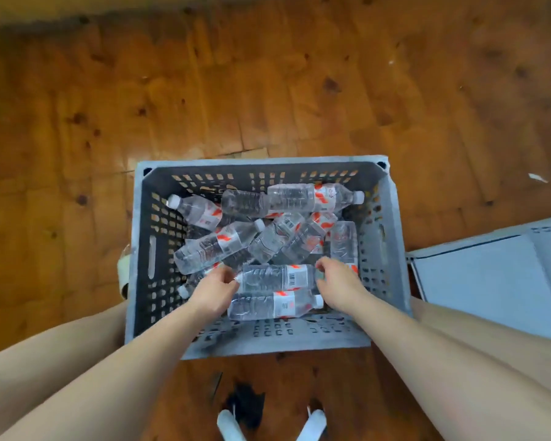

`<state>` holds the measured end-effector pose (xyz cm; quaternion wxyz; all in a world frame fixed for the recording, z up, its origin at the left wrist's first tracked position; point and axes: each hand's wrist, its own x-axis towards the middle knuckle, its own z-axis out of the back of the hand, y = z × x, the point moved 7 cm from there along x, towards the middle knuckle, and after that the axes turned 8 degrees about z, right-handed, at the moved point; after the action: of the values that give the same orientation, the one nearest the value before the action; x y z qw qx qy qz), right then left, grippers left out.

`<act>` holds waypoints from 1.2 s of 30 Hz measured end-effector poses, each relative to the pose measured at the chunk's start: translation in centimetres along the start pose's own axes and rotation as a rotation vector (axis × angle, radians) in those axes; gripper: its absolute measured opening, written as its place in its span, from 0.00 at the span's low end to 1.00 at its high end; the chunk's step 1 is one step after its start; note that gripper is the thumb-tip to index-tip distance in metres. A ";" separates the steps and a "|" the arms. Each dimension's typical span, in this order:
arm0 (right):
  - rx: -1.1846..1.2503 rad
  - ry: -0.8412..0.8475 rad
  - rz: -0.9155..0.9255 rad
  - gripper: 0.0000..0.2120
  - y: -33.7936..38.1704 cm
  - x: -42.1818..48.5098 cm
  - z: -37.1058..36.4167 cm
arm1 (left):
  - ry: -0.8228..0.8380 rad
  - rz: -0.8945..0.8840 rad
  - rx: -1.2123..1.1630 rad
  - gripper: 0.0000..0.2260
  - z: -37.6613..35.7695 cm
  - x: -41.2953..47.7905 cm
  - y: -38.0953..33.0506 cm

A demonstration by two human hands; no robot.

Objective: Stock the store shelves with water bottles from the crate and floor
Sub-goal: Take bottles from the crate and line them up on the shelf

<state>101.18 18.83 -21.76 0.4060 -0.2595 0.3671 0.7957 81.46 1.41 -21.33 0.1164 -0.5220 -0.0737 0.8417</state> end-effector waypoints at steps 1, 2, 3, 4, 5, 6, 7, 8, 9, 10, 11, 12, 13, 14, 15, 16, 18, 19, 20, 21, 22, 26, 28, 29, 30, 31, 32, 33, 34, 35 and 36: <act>-0.075 0.035 0.029 0.21 -0.2 1.3 -0.3 | 0.034 0.020 0.006 0.15 -0.6 1.3 -0.1; -0.163 0.075 0.047 0.24 -0.5 2.4 -0.6 | 0.070 0.041 0.010 0.17 -1.3 2.4 -0.2; -0.255 0.117 0.058 0.26 -0.9 3.4 -0.9 | 0.103 0.062 0.018 0.18 -2.1 3.2 -0.1; -0.343 0.163 0.063 0.29 -1.4 4.1 -1.4 | 0.132 0.083 0.025 0.18 -2.9 3.7 0.0; -0.428 0.204 0.071 0.31 -1.8 4.8 -2.0 | 0.147 0.104 0.022 0.18 -3.6 4.1 0.1; -0.513 0.241 0.084 0.32 -2.1 5.3 -2.5 | 0.150 0.121 0.008 0.19 -4.2 4.4 0.1; -0.592 0.270 0.099 0.33 -2.4 5.7 -3.2 | 0.143 0.143 -0.014 0.21 -4.8 4.5 0.0; -0.648 0.288 0.116 0.33 -2.5 5.9 -3.7 | 0.133 0.165 -0.050 0.24 -5.1 4.7 -0.1; -0.679 0.295 0.130 0.33 -2.5 6.1 -4.1 | 0.122 0.182 -0.093 0.28 -5.4 4.7 -0.2; -0.691 0.289 0.136 0.33 -2.5 6.2 -4.3 | 0.110 0.193 -0.143 0.30 -5.6 4.8 -0.4; -0.685 0.279 0.140 0.33 -2.5 6.2 -4.3 | 0.100 0.201 -0.189 0.31 -5.7 4.7 -0.5; -0.667 0.272 0.144 0.33 -2.5 6.0 -4.2 | 0.096 0.206 -0.223 0.31 -5.6 4.4 -0.6; -0.633 0.256 0.155 0.32 -2.3 5.9 -3.7 | 0.094 0.208 -0.252 0.31 -5.5 4.2 -0.7; -0.588 0.240 0.169 0.30 -2.3 5.5 -3.1 | 0.096 0.212 -0.269 0.32 -5.3 3.8 -0.8; -0.538 0.233 0.183 0.28 -2.2 4.9 -2.4 | 0.099 0.219 -0.284 0.32 -5.0 3.4 -0.8; -0.494 0.231 0.199 0.26 -2.0 4.2 -1.7 | 0.097 0.221 -0.297 0.31 -4.6 2.9 -0.9; -0.397 0.211 0.218 0.28 -1.2 1.9 0.2 | 0.090 0.198 -0.324 0.28 -3.4 1.7 -1.3; -0.330 0.201 0.211 0.29 -0.7 0.4 1.1 | 0.088 0.179 -0.334 0.27 -2.8 0.8 -1.6; -0.264 0.185 0.204 0.30 -0.1 -1.3 2.1 | 0.080 0.156 -0.340 0.26 -2.1 -0.3 -1.9; -0.211 0.173 0.204 0.32 0.4 -3.1 3.1 | 0.066 0.131 -0.328 0.25 -1.4 -1.6 -2.2; -0.164 0.170 0.210 0.34 1.1 -5.2 3.9 | 0.047 0.104 -0.295 0.24 -0.6 -3.2 -2.5; 0.167 0.083 0.195 0.26 3.7 -13.5 7.3 | -0.031 0.016 -0.105 0.21 2.2 -9.0 -2.3; 0.376 -0.031 0.193 0.16 4.6 -17.4 8.6 | -0.001 -0.044 -0.060 0.22 2.7 -12.4 -2.0; 0.437 -0.104 0.202 0.15 4.9 -19.1 9.1 | 0.028 -0.075 -0.057 0.23 2.6 -13.8 -1.8; 0.482 -0.185 0.215 0.17 5.0 -20.5 9.5 | 0.070 -0.106 -0.046 0.25 2.3 -15.4 -1.5; 0.522 -0.276 0.211 0.21 4.8 -21.9 9.8 | 0.120 -0.142 -0.020 0.27 1.9 -17.1 -1.2; 0.568 -0.363 0.200 0.25 4.5 -23.3 9.9 | 0.166 -0.178 0.031 0.30 1.4 -18.8 -0.9; 0.605 -0.443 0.184 0.27 4.1 -24.5 10.0 | 0.186 -0.217 0.098 0.34 0.9 -20.4 -0.6; 0.634 -0.505 0.175 0.28 3.8 -25.7 10.1 | 0.163 -0.263 0.175 0.37 0.4 -21.9 -0.4; 0.649 -0.545 0.161 0.29 3.5 -26.7 9.9 | 0.092 -0.320 0.254 0.40 0.1 -23.1 -0.3; 0.669 -0.576 0.149 0.29 3.4 -27.7 9.8 | -0.011 -0.367 0.331 0.42 -0.2 -24.4 -0.2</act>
<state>112.03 12.65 5.06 0.4948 0.1456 0.4939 0.7000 92.07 -5.05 -0.30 0.3509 -0.4691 -0.0288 0.8099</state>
